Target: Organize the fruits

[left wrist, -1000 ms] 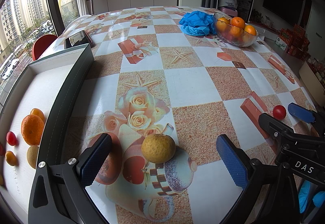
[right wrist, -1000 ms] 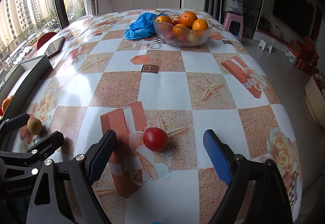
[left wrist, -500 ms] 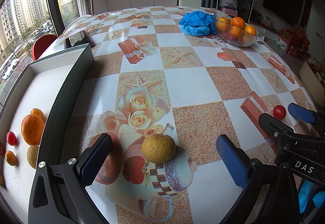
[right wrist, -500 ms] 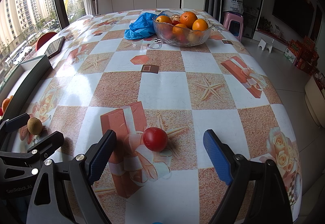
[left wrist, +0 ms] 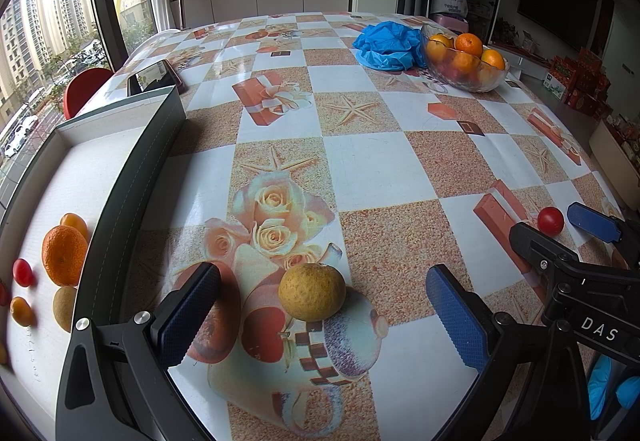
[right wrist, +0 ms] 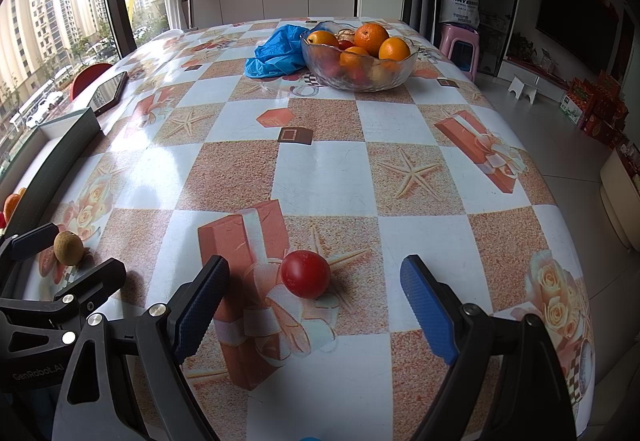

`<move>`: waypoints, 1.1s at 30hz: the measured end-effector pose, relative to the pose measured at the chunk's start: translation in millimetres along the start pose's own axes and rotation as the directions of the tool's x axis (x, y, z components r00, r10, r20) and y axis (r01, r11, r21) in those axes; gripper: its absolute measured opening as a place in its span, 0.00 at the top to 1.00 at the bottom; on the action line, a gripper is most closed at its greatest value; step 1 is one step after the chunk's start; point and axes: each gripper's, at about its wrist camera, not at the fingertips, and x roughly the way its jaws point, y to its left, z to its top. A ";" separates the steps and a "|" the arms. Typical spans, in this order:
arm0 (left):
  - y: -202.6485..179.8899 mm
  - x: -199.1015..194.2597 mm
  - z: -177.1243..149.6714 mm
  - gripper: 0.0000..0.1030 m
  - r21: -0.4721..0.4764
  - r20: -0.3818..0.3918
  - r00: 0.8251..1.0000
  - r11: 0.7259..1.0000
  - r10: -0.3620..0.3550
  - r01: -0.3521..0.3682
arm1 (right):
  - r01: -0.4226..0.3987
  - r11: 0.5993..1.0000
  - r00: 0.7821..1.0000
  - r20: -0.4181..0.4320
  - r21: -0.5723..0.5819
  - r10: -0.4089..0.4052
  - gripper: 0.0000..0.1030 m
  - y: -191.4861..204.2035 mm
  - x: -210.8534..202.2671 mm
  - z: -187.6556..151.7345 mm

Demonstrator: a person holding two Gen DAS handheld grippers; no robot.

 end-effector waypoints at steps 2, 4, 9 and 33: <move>0.0 0.0 0.0 0.00 0.000 0.000 1.000 1.000 0.000 0.000 | 0.000 1.000 1.000 0.000 0.000 0.000 0.14 0.0 0.1 0.2; 0.0 0.0 0.0 0.00 0.000 0.000 1.000 1.000 0.000 0.000 | 0.000 1.000 1.000 0.000 0.000 0.000 0.14 0.0 0.1 0.2; -1.9 0.4 0.1 0.00 0.000 0.000 1.000 1.000 0.000 0.000 | 0.000 1.000 1.000 0.000 0.000 0.000 0.13 -0.1 0.0 0.0; 0.4 -0.2 -0.2 0.00 0.000 0.001 1.000 1.000 -0.001 0.001 | -0.001 1.000 1.000 0.000 0.001 0.001 0.13 -0.2 0.1 -0.1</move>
